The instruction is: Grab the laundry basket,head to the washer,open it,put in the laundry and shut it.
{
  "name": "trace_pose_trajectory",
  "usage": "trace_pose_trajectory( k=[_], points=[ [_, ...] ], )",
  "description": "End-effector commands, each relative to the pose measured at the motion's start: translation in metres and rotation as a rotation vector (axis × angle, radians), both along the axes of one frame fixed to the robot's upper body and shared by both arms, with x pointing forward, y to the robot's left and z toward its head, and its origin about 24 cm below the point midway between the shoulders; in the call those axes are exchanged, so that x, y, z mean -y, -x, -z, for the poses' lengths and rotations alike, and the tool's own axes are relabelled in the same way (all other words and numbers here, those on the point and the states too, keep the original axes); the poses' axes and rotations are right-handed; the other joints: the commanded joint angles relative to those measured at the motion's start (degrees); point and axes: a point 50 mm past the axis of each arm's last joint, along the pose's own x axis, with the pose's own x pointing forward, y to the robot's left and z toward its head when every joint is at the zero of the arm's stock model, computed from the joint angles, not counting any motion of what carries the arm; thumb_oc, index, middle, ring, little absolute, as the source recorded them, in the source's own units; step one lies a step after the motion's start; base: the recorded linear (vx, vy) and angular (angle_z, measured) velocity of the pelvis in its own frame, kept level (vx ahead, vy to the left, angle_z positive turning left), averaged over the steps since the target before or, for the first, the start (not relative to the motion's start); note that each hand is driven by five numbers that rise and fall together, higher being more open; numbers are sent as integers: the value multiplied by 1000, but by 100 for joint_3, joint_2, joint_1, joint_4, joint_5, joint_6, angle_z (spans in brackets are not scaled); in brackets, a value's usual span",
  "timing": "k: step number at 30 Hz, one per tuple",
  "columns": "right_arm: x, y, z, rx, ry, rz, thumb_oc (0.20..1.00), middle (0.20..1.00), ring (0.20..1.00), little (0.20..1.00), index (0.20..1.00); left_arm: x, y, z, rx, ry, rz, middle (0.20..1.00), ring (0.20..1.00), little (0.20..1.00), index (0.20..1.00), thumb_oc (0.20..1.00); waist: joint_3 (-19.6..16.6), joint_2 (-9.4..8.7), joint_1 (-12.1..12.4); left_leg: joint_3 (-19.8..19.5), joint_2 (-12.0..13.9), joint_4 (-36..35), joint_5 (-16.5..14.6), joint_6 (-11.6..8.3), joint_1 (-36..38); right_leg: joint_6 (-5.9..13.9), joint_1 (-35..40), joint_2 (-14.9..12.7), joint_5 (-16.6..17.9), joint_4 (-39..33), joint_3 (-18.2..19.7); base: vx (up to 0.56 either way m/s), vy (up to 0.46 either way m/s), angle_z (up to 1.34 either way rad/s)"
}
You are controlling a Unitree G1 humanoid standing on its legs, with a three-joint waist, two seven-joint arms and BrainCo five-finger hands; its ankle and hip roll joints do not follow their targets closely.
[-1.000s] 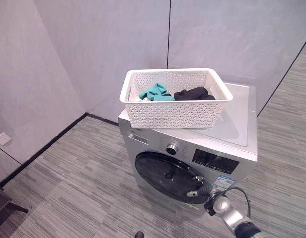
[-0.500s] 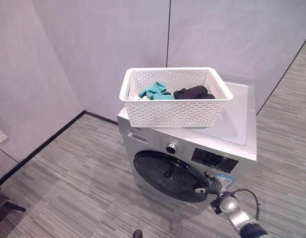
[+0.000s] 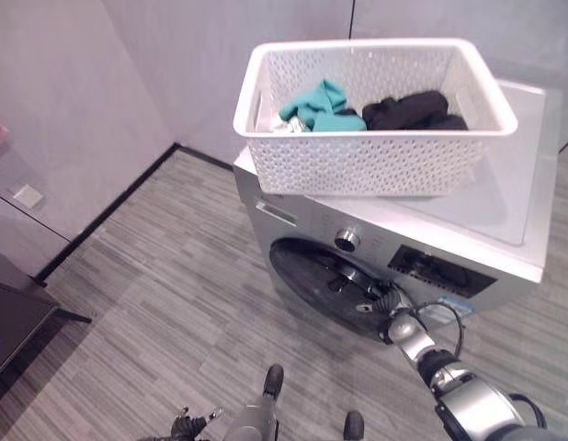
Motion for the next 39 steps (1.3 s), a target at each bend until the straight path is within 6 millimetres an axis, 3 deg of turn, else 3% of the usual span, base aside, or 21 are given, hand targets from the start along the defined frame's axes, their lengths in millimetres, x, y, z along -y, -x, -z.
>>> trace_pose_trajectory(
  k=[1,2,3,5,6,7,12,15,18,22,24,28,32,39],
  points=[
    [-120,-1,-7,-17,-282,-305,1000,1000,1000,1000,1000,-11,-37,-13,91,-81,-7,1000,1000,1000,1000,1000,429,-239,425,-13,-96,30,-480,260,130,85,-180,-478,39,85,-77,-4,9,-11],
    [-120,-1,-7,-17,-283,-305,1000,1000,1000,1000,1000,-11,-37,-13,91,-81,-7,1000,1000,1000,1000,1000,430,-240,423,-13,-97,30,-480,260,131,85,-179,-478,38,85,-78,-7,10,-12],
    [-163,19,-3,-85,-428,-388,1000,1000,1000,1000,1000,-10,-45,-16,113,-82,-23,1000,1000,1000,1000,1000,441,-236,451,6,-81,30,-482,246,143,77,-172,-480,31,97,-75,-8,6,-7],
    [-192,36,-3,-130,-551,-440,1000,1000,1000,1000,1000,-8,-48,-18,128,-82,-44,1000,1000,1000,1000,1000,454,-262,453,44,-55,30,-484,222,165,73,-161,-475,28,97,-68,-7,2,-3],
    [-192,36,-3,-130,-551,-440,1000,1000,1000,1000,1000,-8,-48,-18,128,-82,-44,1000,1000,1000,1000,1000,455,-261,452,44,-55,30,-485,222,167,73,-160,-475,27,97,-68,-22,-22,-4],
    [-218,54,-6,-190,-689,-496,1000,1000,1000,1000,1000,-10,-52,-21,147,-89,-79,1000,1000,1000,1000,1000,459,-294,472,79,-18,30,-485,184,200,60,-135,-463,21,98,-67,0,0,0],
    [-247,79,-11,-324,-927,-541,1000,1000,1000,1000,1000,-18,-49,-21,148,-96,-125,1000,1000,1000,1000,1000,426,-361,556,175,86,30,-503,113,324,57,-50,-431,2,86,-70,-13,-49,-7],
    [-246,85,-6,-382,-1002,-490,1000,1000,1000,1000,1000,-28,-49,-26,185,-127,-138,1000,1000,1000,1000,1000,330,-404,662,184,147,30,-498,59,422,31,96,-382,-45,63,-118,9,-83,-10],
    [-236,80,-2,-414,-1181,-305,1000,1000,1000,1000,1000,-42,-64,-47,323,-222,-14,1000,1000,1000,1000,1000,235,-398,827,142,244,30,-442,-33,503,8,255,-294,-148,48,-249,-3,-129,0],
    [-223,73,1,-391,-1294,-132,1000,1000,1000,1000,1000,-50,-87,-75,506,-250,-27,1000,1000,1000,1000,1000,174,-391,915,109,320,30,-395,-102,569,-42,384,-210,-231,48,-316,-4,-93,15],
    [-225,80,9,-469,-1414,-4,1000,1000,1000,1000,1000,-48,-105,-91,611,-212,-53,1000,1000,1000,1000,1000,104,-336,989,62,382,30,-365,-139,642,-99,515,-136,-297,48,-376,4,-111,17],
    [-243,98,11,-593,-1479,-30,1000,1000,1000,1000,1000,-30,-116,-91,626,-134,-27,1000,1000,1000,1000,1000,-15,-270,1092,17,448,30,-308,-170,758,-173,664,-43,-353,48,-428,24,-61,15],
    [-238,94,15,-579,-1558,118,1000,1000,1000,1000,1000,-18,-112,-83,601,-71,-29,1000,1000,1000,1000,1000,-87,-143,1128,-41,483,30,-256,-204,788,-196,724,21,-385,48,-524,5,-7,1],
    [-236,105,23,-624,-1601,167,1000,1000,1000,1000,1000,-7,-105,-73,557,-23,28,1000,1000,1000,1000,1000,-7,-51,1186,-207,505,30,-210,-245,674,-153,702,69,-398,48,-711,-12,22,20]
  ],
)
